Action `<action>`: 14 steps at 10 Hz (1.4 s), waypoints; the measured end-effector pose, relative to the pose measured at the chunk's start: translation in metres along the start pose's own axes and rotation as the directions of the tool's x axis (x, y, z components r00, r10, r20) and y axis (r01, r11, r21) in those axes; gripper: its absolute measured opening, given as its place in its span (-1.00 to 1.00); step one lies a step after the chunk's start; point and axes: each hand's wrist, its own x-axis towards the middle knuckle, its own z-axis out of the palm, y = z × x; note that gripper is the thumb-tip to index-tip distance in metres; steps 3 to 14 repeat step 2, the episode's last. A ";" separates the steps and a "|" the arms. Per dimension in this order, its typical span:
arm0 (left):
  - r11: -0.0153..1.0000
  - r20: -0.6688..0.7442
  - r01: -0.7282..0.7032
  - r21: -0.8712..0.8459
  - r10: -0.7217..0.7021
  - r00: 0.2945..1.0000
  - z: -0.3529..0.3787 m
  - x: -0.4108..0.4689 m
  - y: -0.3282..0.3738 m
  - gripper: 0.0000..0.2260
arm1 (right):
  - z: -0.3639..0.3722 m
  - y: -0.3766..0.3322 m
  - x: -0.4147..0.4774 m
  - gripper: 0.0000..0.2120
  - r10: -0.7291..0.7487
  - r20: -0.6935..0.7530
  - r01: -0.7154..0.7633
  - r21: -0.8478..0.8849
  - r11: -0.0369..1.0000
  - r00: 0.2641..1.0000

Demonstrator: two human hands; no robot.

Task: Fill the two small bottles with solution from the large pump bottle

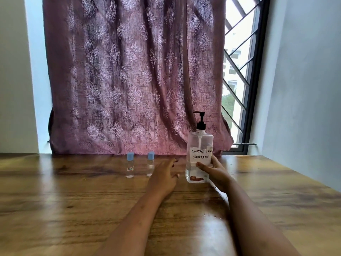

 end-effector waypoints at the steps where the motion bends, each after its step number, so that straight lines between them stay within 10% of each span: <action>1: 0.997 0.012 -0.017 0.069 0.016 1.000 0.001 -0.003 -0.002 -0.53 | -0.002 0.007 -0.001 -0.44 -0.039 -0.034 0.038 -0.042 0.998 0.999; 2: 0.993 0.038 0.015 0.115 -0.019 0.999 0.001 -0.008 -0.002 -0.51 | -0.006 0.016 -0.005 -0.02 -0.020 -0.148 0.015 -0.035 0.999 0.989; 14: 0.993 0.038 0.015 0.115 -0.019 0.999 0.001 -0.008 -0.002 -0.51 | -0.006 0.016 -0.005 -0.02 -0.020 -0.148 0.015 -0.035 0.999 0.989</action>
